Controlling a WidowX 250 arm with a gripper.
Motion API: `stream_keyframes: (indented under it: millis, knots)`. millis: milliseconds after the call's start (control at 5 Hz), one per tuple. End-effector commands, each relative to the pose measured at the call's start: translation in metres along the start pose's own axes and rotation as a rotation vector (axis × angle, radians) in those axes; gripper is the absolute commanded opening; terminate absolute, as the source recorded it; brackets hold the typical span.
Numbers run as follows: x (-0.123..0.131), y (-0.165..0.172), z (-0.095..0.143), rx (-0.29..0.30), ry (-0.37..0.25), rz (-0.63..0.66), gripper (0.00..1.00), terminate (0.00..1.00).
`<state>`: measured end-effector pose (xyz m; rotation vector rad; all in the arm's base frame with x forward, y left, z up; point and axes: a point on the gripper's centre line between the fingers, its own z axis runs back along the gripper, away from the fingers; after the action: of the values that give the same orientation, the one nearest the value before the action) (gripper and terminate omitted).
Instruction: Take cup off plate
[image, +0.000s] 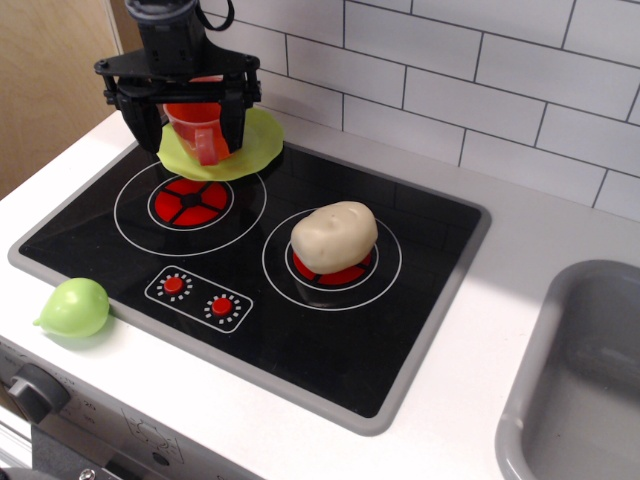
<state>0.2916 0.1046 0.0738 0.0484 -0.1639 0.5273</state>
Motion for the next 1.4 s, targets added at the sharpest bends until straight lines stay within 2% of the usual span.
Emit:
stream_keyframes:
  millis: [0,200,400,800,1200]
  knots:
    - [0.011,-0.002,0.009,-0.005,-0.055,-0.007,1.0,0.0]
    - [0.012,-0.001,0.014,-0.019,-0.051,0.01,0.0,0.0]
    - [0.015,0.001,0.019,-0.03,-0.045,0.02,0.0,0.0]
    - [0.014,0.007,0.039,-0.075,-0.085,0.009,0.0,0.0]
    - [-0.02,0.02,0.051,-0.095,-0.018,-0.097,0.0,0.0]
